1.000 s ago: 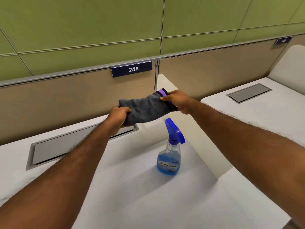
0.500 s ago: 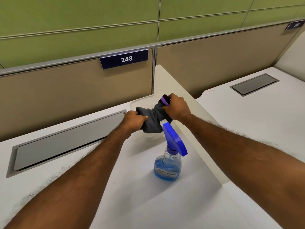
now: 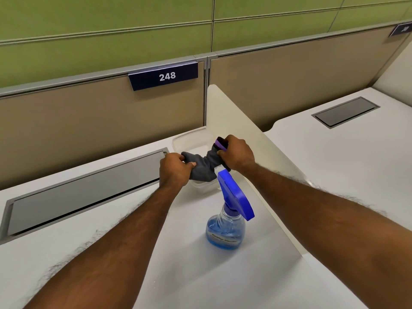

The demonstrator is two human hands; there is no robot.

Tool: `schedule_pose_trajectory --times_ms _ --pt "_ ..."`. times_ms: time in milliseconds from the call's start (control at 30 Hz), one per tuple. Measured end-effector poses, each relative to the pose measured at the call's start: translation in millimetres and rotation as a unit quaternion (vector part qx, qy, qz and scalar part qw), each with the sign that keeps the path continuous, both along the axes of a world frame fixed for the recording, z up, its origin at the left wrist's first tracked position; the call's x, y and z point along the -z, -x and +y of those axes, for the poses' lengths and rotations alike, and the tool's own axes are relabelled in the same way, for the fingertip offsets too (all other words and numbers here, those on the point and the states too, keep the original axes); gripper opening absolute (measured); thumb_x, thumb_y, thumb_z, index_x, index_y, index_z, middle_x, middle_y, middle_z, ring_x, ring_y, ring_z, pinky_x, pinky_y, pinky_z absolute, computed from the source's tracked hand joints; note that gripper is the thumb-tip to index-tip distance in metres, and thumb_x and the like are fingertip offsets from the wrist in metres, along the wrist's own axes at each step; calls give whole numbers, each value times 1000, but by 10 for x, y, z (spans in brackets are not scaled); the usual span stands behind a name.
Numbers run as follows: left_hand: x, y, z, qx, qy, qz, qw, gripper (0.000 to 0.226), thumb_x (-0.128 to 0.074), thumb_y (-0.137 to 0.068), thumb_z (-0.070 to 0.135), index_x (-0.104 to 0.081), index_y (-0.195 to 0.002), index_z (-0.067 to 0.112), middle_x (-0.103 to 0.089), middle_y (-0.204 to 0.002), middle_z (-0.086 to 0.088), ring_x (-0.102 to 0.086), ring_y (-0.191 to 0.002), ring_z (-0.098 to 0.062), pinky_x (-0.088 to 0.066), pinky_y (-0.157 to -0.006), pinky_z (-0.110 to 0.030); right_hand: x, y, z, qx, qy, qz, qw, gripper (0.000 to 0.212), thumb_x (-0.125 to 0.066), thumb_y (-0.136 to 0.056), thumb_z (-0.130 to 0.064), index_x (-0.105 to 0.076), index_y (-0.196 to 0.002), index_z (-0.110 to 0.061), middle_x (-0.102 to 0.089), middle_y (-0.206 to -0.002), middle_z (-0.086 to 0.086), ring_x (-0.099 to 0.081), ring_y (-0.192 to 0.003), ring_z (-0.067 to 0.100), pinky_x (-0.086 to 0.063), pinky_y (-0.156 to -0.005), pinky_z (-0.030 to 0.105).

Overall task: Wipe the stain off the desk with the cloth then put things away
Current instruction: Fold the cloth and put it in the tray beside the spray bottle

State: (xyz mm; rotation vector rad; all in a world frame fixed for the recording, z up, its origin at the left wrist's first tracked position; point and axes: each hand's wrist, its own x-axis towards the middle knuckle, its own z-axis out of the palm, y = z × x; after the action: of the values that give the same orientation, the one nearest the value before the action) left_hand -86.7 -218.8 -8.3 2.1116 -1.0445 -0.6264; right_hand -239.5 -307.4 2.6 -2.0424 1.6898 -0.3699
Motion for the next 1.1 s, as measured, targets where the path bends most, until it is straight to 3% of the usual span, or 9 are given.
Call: schedule_pose_trajectory --times_ms 100,267,400,500,667,800,933,1000,1100 --pt "-21 45 17 31 -2 -48 998 33 -77 -80 28 -72 -103 5 -73 -96 -13 -68 -89 -28 -55 -82 -36 21 2 51 -61 52 123 989 38 -65 -90 -30 -56 -122 -13 -66 -110 11 -62 -98 28 -51 -83 36" --pt "-29 124 -4 65 -33 -126 989 28 -75 -81 21 -64 -103 8 -65 -97 -9 -60 -86 -23 -49 -74 -32 26 4 112 -153 130 321 926 21 -54 -96 -22 -64 -110 -10 -64 -110 12 -50 -109 27 -40 -91 35" --pt "32 171 -19 112 -88 -186 972 26 -71 -86 22 -68 -107 7 -68 -103 -12 -64 -91 -26 -50 -80 -33 65 -11 132 -166 158 387 893 31 -60 -93 -32 -64 -116 -11 -49 -129 10 -42 -119 27 -35 -100 37" --pt "46 185 -11 137 -139 -240 951 26 -69 -88 26 -69 -107 9 -70 -100 -10 -61 -82 -23 -49 -75 -32 44 -17 115 -180 151 431 872 34 -61 -92 -35 -63 -119 -14 -44 -135 9 -37 -126 29 -30 -105 41" --pt "-14 214 -4 174 -169 -280 929 28 -68 -89 26 -64 -109 8 -66 -102 -9 -64 -91 -24 -50 -77 -32 18 -72 106 -207 116 463 854 41 -64 -90 -37 -59 -124 -16 -42 -139 10 -34 -132 31 -24 -111 47" --pt "-65 157 63 200 -147 -232 941 22 -60 -90 25 -69 -102 9 -68 -90 -6 -64 -82 -22 -51 -72 -31 -126 -28 157 -180 122 340 915 36 -60 -92 -34 -62 -121 -13 -52 -129 11 -46 -121 29 -32 -106 46" --pt "-89 -18 311 174 -47 -239 954 25 -55 -94 31 -71 -110 20 -71 -104 -2 -63 -89 -20 -53 -78 -33 -214 208 407 -28 41 -54 997 21 -62 -91 -23 -71 -108 -13 -67 -112 5 -62 -99 20 -51 -92 38" --pt "-32 -127 492 166 -39 -263 950 31 -58 -93 38 -66 -118 22 -66 -116 -1 -63 -100 -22 -53 -84 -35 -255 353 664 21 -56 -252 966 14 -61 -92 -10 -70 -103 -11 -70 -102 5 -65 -87 14 -56 -80 25" --pt "121 -274 806 168 -73 -247 951 37 -59 -91 43 -63 -122 22 -63 -122 -2 -61 -108 -23 -52 -89 -37 -255 574 1073 36 -112 -364 924 21 -56 -89 8 -66 -105 -1 -68 -89 4 -65 -72 7 -50 -59 10"
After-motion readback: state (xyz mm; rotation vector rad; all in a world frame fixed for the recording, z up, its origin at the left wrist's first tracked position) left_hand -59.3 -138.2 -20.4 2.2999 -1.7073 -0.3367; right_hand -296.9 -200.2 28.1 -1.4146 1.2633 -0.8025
